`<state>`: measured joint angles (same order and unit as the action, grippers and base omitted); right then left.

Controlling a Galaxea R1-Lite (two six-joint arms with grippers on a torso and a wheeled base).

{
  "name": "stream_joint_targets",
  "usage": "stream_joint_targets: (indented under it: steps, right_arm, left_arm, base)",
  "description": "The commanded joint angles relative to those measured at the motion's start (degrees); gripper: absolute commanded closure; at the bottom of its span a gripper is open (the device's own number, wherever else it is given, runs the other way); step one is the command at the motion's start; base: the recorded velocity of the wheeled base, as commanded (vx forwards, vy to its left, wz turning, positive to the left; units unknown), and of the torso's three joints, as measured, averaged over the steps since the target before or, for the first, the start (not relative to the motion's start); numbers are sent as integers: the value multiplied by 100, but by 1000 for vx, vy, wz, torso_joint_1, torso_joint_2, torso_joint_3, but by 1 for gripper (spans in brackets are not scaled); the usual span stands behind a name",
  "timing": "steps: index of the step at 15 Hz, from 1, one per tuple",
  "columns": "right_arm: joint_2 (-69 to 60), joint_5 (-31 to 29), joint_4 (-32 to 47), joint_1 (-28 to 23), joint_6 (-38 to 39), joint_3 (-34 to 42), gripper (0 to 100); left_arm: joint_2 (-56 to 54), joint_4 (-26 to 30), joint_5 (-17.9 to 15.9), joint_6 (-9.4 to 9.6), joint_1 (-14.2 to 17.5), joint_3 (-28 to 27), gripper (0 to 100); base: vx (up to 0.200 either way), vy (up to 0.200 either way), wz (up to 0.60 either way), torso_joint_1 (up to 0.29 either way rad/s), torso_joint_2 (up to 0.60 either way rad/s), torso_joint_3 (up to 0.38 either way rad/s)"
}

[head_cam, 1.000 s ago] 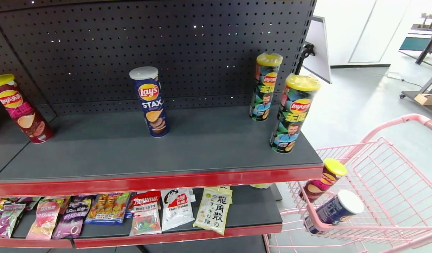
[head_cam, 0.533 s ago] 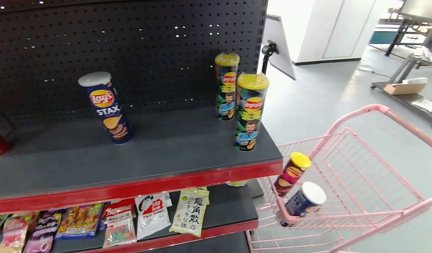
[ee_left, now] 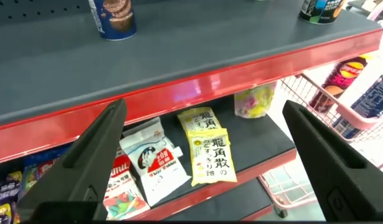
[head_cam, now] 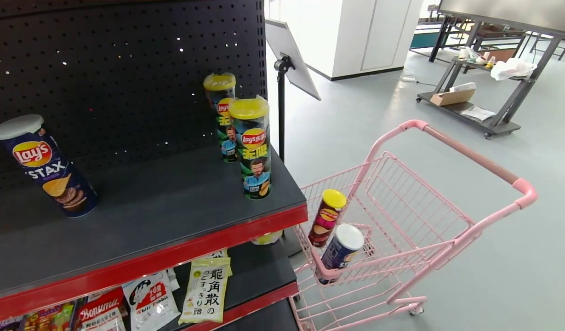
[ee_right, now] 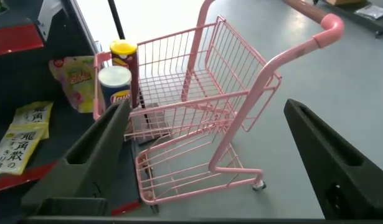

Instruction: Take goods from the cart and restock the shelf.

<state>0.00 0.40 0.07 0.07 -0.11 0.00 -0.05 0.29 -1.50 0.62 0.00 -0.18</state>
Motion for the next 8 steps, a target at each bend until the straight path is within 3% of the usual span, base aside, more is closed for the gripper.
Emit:
stream_joint_targets:
  steps: [1, 8]
  right_arm:
    - [0, -5, 1, 1, 11, 0, 0]
    - [0, -5, -7, 1, 11, 0, 0]
  left_arm:
    - [5, -3, 1, -9, 0, 1, 0]
    - [5, -12, 1, -1, 0, 1, 0]
  base:
    - [0, 0, 0, 0, 0, 0]
    - [0, 0, 0, -125, 300, 168]
